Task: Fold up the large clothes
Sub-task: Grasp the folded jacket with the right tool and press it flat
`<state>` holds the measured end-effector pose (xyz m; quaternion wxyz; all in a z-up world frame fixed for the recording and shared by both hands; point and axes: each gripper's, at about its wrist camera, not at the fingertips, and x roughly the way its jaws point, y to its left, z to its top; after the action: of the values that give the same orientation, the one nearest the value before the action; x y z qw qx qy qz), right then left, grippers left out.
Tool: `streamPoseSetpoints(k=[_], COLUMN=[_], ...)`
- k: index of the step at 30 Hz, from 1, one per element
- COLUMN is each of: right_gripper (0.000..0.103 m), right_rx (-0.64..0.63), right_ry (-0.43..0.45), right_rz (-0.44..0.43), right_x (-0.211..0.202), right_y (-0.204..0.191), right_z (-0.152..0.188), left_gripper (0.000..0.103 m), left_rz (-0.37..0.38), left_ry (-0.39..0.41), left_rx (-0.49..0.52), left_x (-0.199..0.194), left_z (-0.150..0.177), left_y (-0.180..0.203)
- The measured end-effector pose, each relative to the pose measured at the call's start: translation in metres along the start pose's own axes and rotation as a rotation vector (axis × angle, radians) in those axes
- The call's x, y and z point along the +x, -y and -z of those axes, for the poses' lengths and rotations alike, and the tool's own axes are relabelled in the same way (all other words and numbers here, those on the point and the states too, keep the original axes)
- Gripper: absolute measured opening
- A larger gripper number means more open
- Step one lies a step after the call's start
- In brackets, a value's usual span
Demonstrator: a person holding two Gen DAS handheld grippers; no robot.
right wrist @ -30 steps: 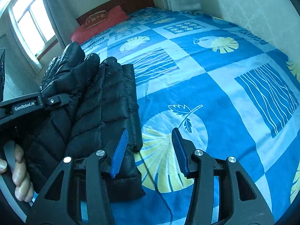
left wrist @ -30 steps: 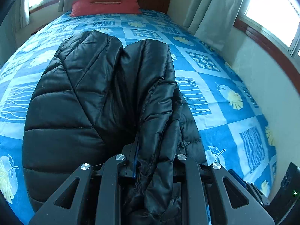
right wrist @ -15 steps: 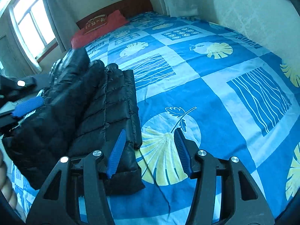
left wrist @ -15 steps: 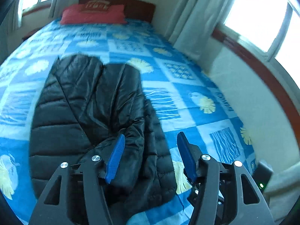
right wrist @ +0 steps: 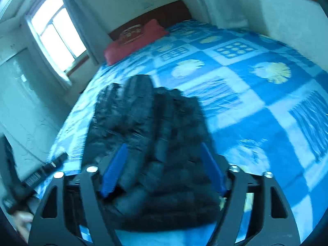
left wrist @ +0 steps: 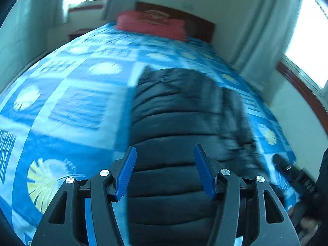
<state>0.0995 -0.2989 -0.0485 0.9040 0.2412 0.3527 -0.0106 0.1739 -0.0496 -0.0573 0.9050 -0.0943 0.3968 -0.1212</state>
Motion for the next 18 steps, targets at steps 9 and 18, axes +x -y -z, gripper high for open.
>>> streamPoseSetpoints(k=[9, 18], right_gripper=[0.024, 0.022], right_rx=[-0.013, 0.125], right_ry=[-0.113, -0.122], right_rz=[-0.012, 0.032], right_x=[0.042, 0.06], right_y=[-0.007, 0.079], right_z=[-0.005, -0.002], left_gripper=[0.058, 0.058], left_rz=[0.047, 0.12], left_ry=[-0.056, -0.102], left_rx=[-0.05, 0.023], left_x=[0.021, 0.048], left_z=[0.009, 0.023], left_y=[-0.026, 0.005])
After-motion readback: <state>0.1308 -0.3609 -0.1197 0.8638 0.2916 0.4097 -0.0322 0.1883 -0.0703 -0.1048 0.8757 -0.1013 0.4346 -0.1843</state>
